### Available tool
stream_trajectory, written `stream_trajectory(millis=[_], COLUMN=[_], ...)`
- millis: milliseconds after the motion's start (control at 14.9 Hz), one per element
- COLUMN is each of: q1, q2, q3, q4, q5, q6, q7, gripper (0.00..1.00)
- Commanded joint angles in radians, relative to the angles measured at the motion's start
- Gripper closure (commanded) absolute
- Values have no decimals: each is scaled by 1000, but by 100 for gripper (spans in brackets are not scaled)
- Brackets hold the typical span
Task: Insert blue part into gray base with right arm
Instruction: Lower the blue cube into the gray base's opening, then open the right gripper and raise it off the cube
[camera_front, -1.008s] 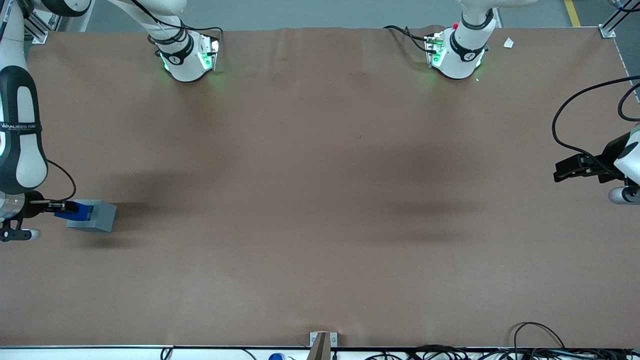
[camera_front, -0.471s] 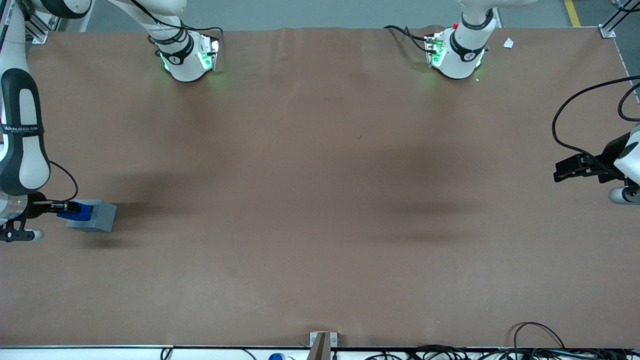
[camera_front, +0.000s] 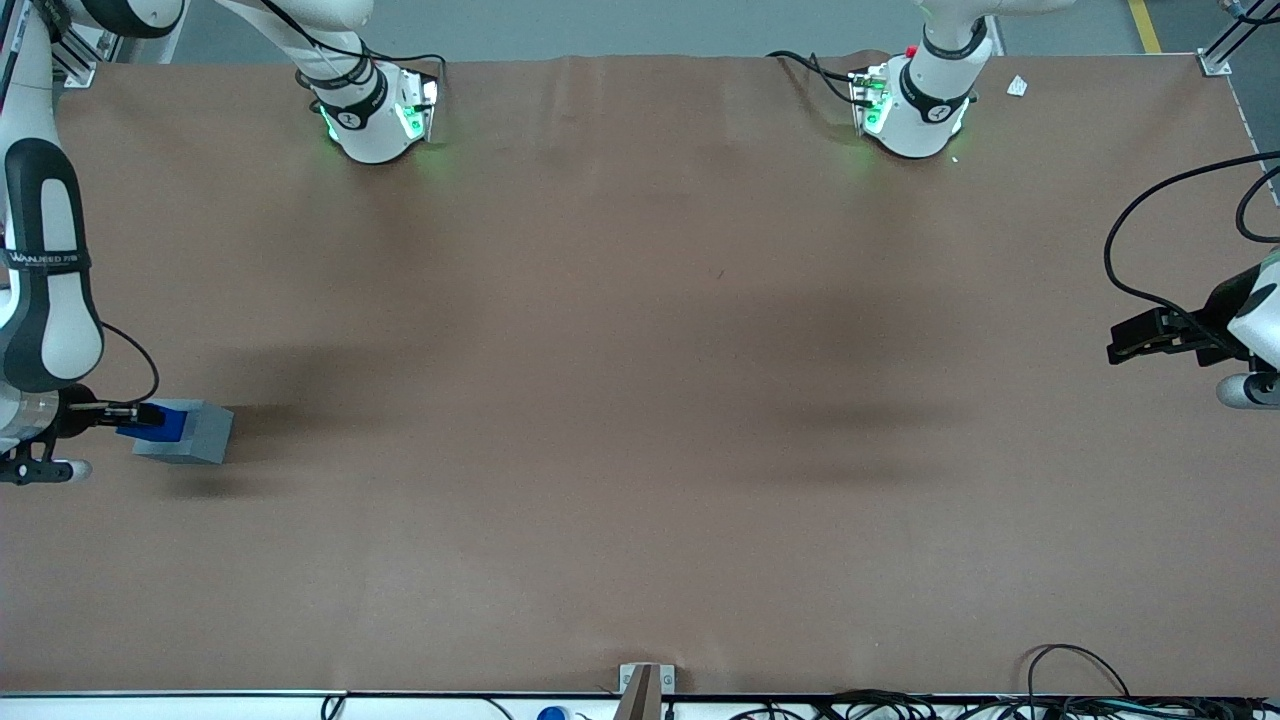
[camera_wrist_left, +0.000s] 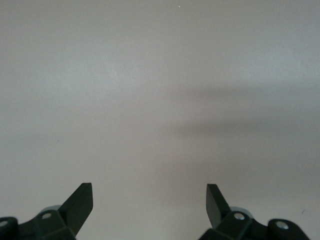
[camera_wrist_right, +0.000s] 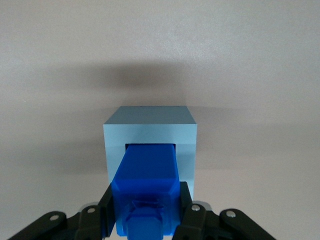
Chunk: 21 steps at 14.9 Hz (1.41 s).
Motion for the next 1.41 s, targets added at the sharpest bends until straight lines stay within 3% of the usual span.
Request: stream_trajectory(millis=[0, 269, 403, 471, 538, 605, 672, 739, 1345], q1=[-1, -3, -6, -4, -6, -6, -6, -6, -10], q2=[4, 12, 21, 23, 23, 24, 24, 24, 21], q3=[5, 5, 5, 5, 5, 5, 5, 5, 5], q4=[0, 0, 0, 0, 0, 0, 0, 0, 3], q5=[-5, -5, -5, -5, -5, -5, -5, -5, -5], q6=[2, 12, 21, 21, 21, 19, 19, 18, 5], q7=[-8, -8, -8, -8, -8, -7, -8, -8, -7], gripper=[85, 82, 71, 59, 54, 40, 15, 0, 0])
